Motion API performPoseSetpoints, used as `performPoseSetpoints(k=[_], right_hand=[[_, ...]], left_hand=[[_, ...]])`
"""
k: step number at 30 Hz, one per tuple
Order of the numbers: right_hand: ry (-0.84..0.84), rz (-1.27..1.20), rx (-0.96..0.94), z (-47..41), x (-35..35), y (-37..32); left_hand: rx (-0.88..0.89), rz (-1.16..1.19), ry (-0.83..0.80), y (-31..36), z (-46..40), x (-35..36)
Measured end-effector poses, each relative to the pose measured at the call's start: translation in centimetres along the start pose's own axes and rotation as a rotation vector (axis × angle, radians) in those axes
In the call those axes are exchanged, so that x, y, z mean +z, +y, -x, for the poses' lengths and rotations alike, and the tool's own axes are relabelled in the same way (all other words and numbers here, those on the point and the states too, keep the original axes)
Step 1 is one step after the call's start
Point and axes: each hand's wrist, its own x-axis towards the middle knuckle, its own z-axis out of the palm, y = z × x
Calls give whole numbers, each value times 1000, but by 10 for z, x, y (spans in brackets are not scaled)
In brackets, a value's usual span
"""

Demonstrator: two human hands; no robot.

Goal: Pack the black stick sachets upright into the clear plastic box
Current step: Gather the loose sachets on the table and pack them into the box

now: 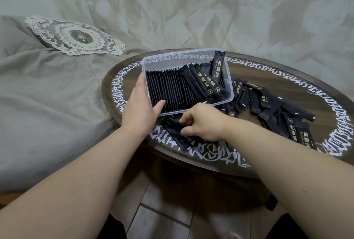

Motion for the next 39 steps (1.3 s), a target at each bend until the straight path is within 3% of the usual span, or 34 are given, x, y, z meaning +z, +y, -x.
performPoseSetpoints(k=[5, 10, 21, 24, 28, 31, 39], right_hand=[[-22, 163, 104, -12, 18, -7], [6, 174, 150, -8, 22, -7], [-174, 110, 45, 3, -4, -4], [-46, -24, 63, 10, -31, 0], [361, -268, 113, 3, -39, 3], [574, -297, 183, -13, -33, 7], [619, -44, 190, -39, -12, -13]], left_hand=[[-23, 20, -8, -2, 0, 0], [-25, 27, -7, -4, -2, 0], [-28, 29, -8, -3, -2, -1], [-17, -3, 13, -1, -2, -2], [-44, -34, 19, 2, -1, -5], [-59, -33, 12, 4, 0, -7], [-50, -8, 13, 8, 3, -10]])
